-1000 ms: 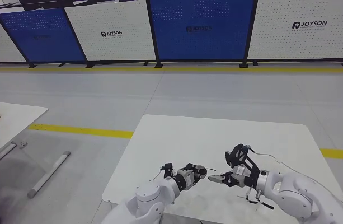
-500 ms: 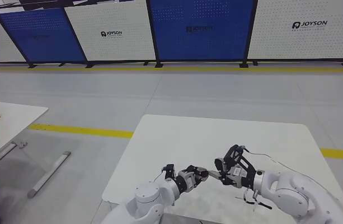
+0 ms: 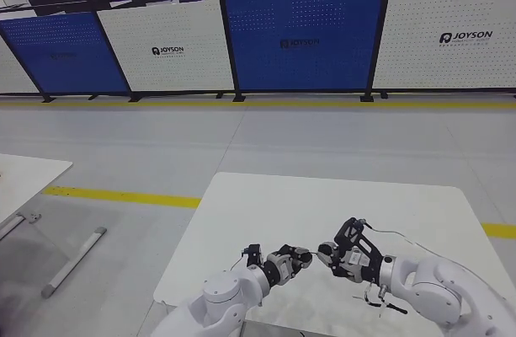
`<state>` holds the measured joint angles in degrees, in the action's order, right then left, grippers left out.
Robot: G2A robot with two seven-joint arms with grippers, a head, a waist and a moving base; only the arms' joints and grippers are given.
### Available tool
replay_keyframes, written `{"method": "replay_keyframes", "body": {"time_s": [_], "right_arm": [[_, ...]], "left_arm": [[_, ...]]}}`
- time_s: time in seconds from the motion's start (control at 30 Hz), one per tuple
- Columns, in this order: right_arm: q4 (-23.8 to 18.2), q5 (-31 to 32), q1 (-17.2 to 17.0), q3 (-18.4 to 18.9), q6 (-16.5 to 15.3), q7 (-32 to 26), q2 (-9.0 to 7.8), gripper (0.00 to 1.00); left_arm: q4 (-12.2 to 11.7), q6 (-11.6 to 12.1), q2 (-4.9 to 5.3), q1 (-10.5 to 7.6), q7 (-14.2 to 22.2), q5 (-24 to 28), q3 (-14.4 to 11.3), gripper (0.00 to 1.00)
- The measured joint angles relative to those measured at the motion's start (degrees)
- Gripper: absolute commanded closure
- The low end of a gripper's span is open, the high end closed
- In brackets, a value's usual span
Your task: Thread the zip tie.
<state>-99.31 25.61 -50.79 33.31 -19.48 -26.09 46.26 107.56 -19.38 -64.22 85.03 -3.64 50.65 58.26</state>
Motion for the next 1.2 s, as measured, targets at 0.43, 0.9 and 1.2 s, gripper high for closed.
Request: {"method": "replay_keyframes", "body": {"time_s": [0.43,0.9,1.2], "right_arm": [[0.43,-1.06,-0.02,0.22,0.0,-0.13,0.08,1.0],[1.94,-4.95,-1.72,2.01,0.01,1.23,0.21,1.0],[6.94,-26.81,-1.39,3.9,0.0,-11.53,1.16,1.0]], "left_arm": [[-0.5,-0.11,-0.2,-0.13,0.25,-0.22,-0.25,0.0],[-1.95,5.35,-0.32,-0.02,0.95,-5.83,-1.18,0.0],[-3.8,16.33,-0.18,1.08,5.9,-16.06,-1.85,0.0]]}}
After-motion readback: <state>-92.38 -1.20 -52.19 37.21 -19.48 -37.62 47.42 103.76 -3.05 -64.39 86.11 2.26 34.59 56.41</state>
